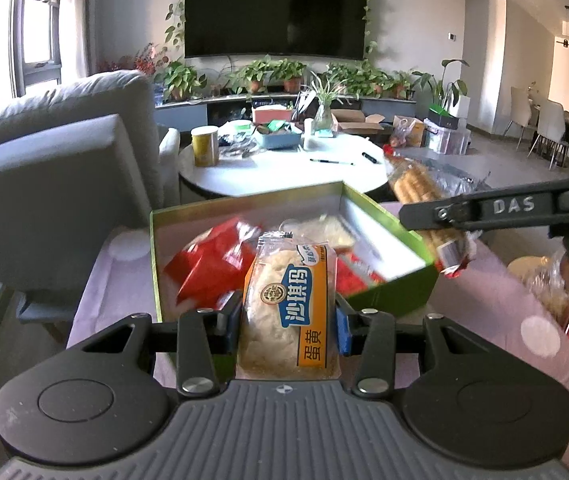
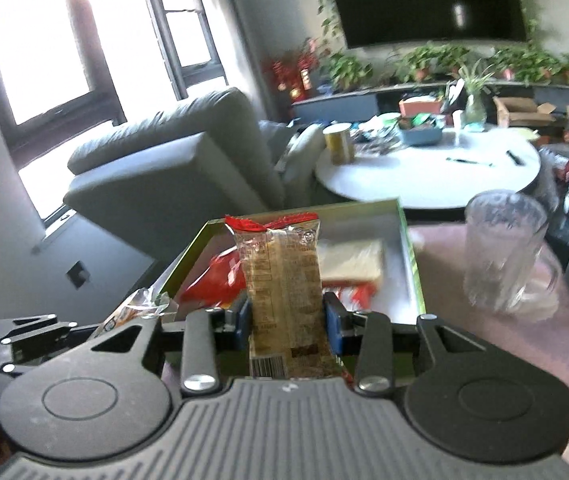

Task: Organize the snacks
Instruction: 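Lift both held packs and carry them over the green box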

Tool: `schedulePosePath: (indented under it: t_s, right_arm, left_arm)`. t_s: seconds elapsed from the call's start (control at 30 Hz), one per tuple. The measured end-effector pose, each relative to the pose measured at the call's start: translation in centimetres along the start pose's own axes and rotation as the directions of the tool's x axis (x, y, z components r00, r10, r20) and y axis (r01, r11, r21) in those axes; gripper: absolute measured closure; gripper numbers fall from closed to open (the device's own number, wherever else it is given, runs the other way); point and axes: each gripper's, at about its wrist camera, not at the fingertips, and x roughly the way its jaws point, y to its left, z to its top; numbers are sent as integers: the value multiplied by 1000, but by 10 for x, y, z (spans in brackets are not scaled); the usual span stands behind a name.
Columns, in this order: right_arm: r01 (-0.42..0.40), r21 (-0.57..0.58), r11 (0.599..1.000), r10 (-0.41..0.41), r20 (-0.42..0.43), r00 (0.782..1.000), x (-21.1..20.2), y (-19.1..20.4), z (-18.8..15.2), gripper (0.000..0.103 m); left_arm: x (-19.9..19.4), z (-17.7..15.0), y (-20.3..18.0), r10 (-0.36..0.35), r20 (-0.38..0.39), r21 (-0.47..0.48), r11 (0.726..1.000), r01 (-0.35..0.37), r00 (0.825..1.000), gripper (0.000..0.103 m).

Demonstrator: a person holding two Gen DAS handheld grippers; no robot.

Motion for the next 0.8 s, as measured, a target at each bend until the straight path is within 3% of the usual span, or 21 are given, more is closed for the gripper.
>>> schedulePosePath:
  t_s: [0.4, 0.8]
  right_arm:
    - [14, 71, 997, -13, -12, 1000, 37, -31, 15, 40]
    - [16, 110, 994, -7, -76, 997, 67, -55, 9, 40]
  left_arm:
    - [56, 34, -12, -17, -23, -20, 1000, 17, 1000, 62]
    - [110, 40, -18, -31, -85, -37, 999, 28, 996, 62]
